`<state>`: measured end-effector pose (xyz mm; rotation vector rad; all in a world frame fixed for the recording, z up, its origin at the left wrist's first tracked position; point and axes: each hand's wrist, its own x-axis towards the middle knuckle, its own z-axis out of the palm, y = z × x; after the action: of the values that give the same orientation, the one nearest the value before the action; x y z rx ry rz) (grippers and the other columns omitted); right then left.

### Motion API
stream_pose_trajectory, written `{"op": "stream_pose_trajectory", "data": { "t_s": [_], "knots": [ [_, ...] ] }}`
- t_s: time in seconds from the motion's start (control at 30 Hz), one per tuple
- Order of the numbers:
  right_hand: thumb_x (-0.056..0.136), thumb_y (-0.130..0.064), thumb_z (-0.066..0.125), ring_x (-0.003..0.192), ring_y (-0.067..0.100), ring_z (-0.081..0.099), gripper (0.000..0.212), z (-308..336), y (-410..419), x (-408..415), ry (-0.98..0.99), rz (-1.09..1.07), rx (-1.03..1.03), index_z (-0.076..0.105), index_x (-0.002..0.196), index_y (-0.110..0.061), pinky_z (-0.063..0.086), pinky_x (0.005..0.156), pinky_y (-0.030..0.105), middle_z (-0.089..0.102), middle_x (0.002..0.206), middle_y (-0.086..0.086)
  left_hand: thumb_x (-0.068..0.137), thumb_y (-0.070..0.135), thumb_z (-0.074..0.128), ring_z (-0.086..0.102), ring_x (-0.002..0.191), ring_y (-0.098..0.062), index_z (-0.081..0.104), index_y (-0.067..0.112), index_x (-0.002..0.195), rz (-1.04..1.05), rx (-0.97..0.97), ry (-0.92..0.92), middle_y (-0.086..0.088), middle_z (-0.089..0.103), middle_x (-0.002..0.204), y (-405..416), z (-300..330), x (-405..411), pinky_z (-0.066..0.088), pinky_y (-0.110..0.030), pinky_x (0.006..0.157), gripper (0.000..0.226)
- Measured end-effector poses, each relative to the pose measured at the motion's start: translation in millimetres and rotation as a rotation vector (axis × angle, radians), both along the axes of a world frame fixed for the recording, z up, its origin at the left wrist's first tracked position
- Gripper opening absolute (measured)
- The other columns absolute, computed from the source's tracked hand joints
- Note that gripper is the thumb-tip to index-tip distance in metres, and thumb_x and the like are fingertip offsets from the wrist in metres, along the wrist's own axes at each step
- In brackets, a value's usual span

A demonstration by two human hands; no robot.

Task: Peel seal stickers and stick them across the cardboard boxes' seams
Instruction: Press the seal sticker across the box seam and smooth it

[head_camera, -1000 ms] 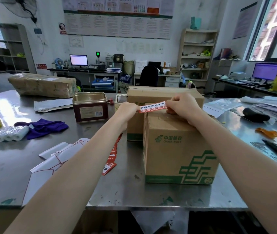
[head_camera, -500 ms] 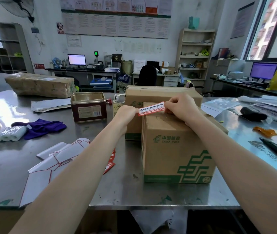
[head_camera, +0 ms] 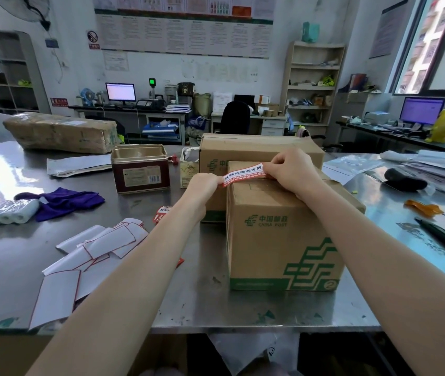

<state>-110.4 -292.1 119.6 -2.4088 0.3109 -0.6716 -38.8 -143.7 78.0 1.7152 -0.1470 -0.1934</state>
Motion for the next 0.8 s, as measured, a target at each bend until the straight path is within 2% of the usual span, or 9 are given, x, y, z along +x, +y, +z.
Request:
{"op": "stream_pose_trajectory", "data": {
  "t_s": [0.13,0.23,0.3,0.4,0.47,0.53,0.63,0.73,0.8],
  "knots": [
    [0.089,-0.023,0.060,0.058,0.007,0.048,0.023,0.5,-0.2,0.2,0.002,-0.007,-0.004,0.073,0.083,-0.004,0.036,0.048,0.019,0.059,0.068,-0.001,0.093,0.017,0.053,0.046,0.120,-0.028,0.057,0.000,0.115,-0.009,-0.053,0.011,-0.018,0.053,0.131,-3.1,-4.6,-2.4,0.035,-0.039,0.098,0.029],
    [0.088,-0.020,0.059,0.054,0.007,0.045,0.025,0.2,0.1,0.0,0.008,-0.018,-0.001,0.072,0.079,-0.001,0.035,0.047,0.020,0.056,0.062,-0.001,0.092,0.018,0.052,0.044,0.125,-0.032,0.058,0.001,0.115,0.005,-0.082,0.043,-0.018,0.053,0.130,-5.7,-8.6,-3.7,0.035,-0.043,0.102,0.029],
    [0.088,-0.020,0.060,0.053,0.008,0.043,0.026,0.0,0.1,-0.3,0.015,-0.021,0.005,0.071,0.076,-0.001,0.035,0.046,0.020,0.055,0.060,0.000,0.093,0.017,0.050,0.050,0.115,-0.029,0.059,0.005,0.096,0.009,-0.101,0.051,-0.015,0.059,0.115,-7.4,-9.9,-4.2,0.040,-0.037,0.093,0.015],
    [0.089,-0.020,0.060,0.051,0.008,0.041,0.029,0.2,-0.3,-0.9,0.028,-0.016,-0.003,0.066,0.064,-0.007,0.033,0.046,0.020,0.052,0.056,-0.001,0.094,0.017,0.049,0.049,0.097,-0.022,0.051,0.014,0.076,0.018,-0.130,0.056,-0.006,0.056,0.090,-11.6,-11.7,-7.2,0.038,-0.031,0.079,0.019],
    [0.089,-0.021,0.060,0.050,0.008,0.040,0.031,0.3,-0.6,-1.0,0.029,-0.015,0.000,0.063,0.060,-0.010,0.032,0.046,0.020,0.050,0.055,-0.001,0.095,0.020,0.049,0.046,0.087,-0.016,0.050,0.014,0.076,0.015,-0.134,0.050,-0.003,0.053,0.087,-14.0,-13.4,-9.9,0.033,-0.033,0.082,0.020],
    [0.089,-0.021,0.059,0.051,0.007,0.040,0.029,0.4,-1.0,-1.3,0.028,-0.017,0.012,0.067,0.064,-0.007,0.032,0.046,0.020,0.051,0.056,-0.001,0.095,0.021,0.047,0.043,0.078,-0.011,0.050,0.010,0.079,-0.001,-0.114,0.008,-0.002,0.052,0.084,-15.9,-17.6,-9.8,0.035,-0.033,0.073,0.020],
    [0.089,-0.021,0.059,0.051,0.008,0.041,0.028,-0.3,-1.2,-0.4,0.022,-0.020,0.024,0.072,0.074,-0.001,0.033,0.047,0.020,0.054,0.058,0.000,0.096,0.025,0.044,0.046,0.080,-0.013,0.052,0.010,0.086,-0.015,-0.093,-0.065,-0.007,0.056,0.093,-17.3,-23.0,-9.2,0.034,-0.026,0.066,0.019],
    [0.089,-0.021,0.060,0.053,0.008,0.043,0.027,-1.0,-2.0,1.1,0.019,-0.020,0.029,0.073,0.078,0.000,0.035,0.047,0.020,0.056,0.062,0.001,0.096,0.034,0.041,0.052,0.090,-0.017,0.054,0.011,0.091,-0.004,-0.016,-0.110,-0.007,0.059,0.099,-17.2,-24.5,-8.3,0.041,-0.029,0.071,0.027],
    [0.088,-0.021,0.060,0.053,0.008,0.044,0.027,-0.5,-2.2,1.2,0.022,-0.023,0.034,0.072,0.074,-0.001,0.037,0.048,0.021,0.056,0.062,0.001,0.088,0.047,0.042,0.056,0.098,-0.023,0.057,0.012,0.088,0.002,0.096,-0.125,-0.007,0.063,0.099,-14.0,-26.4,-4.1,0.045,-0.038,0.086,0.038]
  ]
}}
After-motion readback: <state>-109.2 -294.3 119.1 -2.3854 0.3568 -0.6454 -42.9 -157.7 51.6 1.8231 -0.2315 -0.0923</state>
